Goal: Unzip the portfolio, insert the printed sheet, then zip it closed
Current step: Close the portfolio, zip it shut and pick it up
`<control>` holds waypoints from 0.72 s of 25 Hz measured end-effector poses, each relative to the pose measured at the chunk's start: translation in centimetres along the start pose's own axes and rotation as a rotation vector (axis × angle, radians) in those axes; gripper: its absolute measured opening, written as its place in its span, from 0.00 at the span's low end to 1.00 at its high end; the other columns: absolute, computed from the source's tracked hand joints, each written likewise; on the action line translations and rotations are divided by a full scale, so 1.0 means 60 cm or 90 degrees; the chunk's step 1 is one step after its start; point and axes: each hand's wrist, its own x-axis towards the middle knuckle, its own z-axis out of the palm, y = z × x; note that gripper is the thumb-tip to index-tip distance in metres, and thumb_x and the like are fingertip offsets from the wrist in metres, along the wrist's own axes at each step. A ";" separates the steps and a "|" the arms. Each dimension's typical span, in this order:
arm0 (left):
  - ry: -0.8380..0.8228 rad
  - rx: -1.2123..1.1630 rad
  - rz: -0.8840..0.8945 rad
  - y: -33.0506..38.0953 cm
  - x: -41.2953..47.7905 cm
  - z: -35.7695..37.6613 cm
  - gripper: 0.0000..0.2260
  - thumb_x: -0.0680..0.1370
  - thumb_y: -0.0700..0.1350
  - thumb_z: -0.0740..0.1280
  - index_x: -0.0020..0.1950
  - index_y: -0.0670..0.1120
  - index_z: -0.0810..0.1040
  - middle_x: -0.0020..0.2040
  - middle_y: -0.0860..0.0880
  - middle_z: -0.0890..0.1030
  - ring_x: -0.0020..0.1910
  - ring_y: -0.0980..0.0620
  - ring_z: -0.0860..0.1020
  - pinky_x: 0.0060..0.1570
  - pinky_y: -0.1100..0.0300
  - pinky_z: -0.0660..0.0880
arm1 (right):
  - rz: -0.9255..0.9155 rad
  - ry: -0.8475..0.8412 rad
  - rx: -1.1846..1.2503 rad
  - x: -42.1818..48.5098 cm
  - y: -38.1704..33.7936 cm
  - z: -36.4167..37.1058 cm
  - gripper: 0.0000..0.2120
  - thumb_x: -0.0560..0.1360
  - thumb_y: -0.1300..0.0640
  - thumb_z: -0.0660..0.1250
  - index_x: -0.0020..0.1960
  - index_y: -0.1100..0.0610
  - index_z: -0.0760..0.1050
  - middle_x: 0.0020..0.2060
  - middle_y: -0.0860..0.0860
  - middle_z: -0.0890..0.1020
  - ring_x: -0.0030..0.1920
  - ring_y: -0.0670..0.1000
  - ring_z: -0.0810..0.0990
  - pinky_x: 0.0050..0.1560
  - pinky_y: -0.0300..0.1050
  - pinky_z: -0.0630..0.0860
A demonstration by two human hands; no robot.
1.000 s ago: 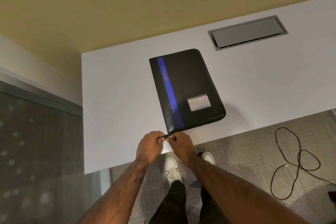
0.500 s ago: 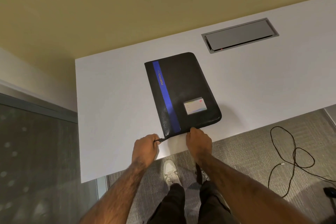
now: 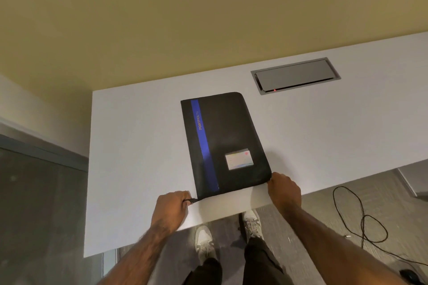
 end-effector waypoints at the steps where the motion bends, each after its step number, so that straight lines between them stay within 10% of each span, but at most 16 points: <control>1: -0.003 0.011 0.000 0.002 0.000 0.001 0.07 0.79 0.46 0.64 0.43 0.53 0.80 0.39 0.56 0.84 0.39 0.54 0.81 0.43 0.60 0.75 | -0.030 -0.008 -0.021 0.013 0.011 -0.009 0.05 0.80 0.50 0.64 0.46 0.49 0.75 0.36 0.44 0.76 0.33 0.45 0.76 0.44 0.41 0.79; 7: -0.027 0.114 0.027 0.011 0.013 -0.008 0.08 0.72 0.44 0.62 0.43 0.52 0.81 0.38 0.53 0.84 0.39 0.50 0.82 0.43 0.57 0.75 | -0.208 -0.064 -0.079 0.113 0.051 -0.037 0.09 0.81 0.46 0.62 0.43 0.45 0.70 0.37 0.42 0.76 0.35 0.44 0.76 0.43 0.37 0.74; 12: -0.032 0.251 -0.128 0.075 0.046 -0.032 0.22 0.75 0.39 0.60 0.66 0.57 0.75 0.61 0.55 0.79 0.65 0.49 0.76 0.74 0.49 0.59 | -0.408 -0.108 -0.168 0.175 0.057 -0.051 0.07 0.81 0.49 0.59 0.51 0.50 0.74 0.47 0.48 0.82 0.44 0.52 0.81 0.50 0.46 0.76; 18: 0.081 0.060 -0.137 0.251 0.229 -0.074 0.22 0.77 0.52 0.64 0.70 0.52 0.70 0.71 0.47 0.72 0.67 0.43 0.73 0.67 0.43 0.70 | -0.512 -0.070 -0.189 0.198 0.066 -0.054 0.07 0.76 0.49 0.69 0.42 0.52 0.78 0.35 0.49 0.84 0.34 0.53 0.84 0.39 0.45 0.72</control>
